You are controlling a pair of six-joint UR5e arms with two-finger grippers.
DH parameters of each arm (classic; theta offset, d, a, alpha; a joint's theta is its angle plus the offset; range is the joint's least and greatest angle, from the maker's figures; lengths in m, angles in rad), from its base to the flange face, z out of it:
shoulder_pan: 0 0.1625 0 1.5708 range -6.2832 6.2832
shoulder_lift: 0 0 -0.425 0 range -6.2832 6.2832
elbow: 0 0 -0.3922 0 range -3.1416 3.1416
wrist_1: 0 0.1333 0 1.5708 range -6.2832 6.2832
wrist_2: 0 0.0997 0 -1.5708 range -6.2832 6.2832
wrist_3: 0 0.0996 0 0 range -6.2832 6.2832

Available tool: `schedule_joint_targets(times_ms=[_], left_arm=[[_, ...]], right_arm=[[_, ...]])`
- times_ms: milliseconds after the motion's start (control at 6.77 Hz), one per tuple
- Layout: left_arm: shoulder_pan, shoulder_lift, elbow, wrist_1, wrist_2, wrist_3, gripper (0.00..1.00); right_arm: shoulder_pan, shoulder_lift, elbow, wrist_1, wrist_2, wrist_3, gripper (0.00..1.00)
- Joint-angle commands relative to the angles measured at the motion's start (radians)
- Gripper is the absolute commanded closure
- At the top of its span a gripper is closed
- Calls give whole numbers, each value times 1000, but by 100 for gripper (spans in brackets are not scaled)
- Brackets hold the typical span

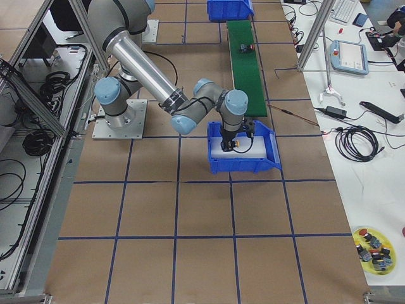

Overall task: Transport two buttons from left to right
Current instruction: 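Carry the yellow button with the right gripper into the bin beside it, then open the right gripper to drop the yellow button and lift out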

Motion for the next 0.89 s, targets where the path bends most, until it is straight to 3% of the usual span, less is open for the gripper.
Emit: schedule_joint_targets(times_ms=[0, 148, 295, 443, 739], left_arm=[[0, 5, -7, 0, -3, 0, 0], [0, 16, -16, 0, -9, 2, 0], [0, 18, -19, 0, -8, 9, 0], [2, 18, -18, 0, -9, 8, 0], [2, 18, -18, 0, -8, 8, 0]], right_arm=[[-4, 20, 29, -12, -3, 3, 95], [-4, 33, 31, -16, -2, 5, 94], [-4, 36, 31, -54, 0, 6, 80], [-4, 37, 32, -75, 6, 11, 29], [-2, 37, 28, -73, 9, 17, 2]])
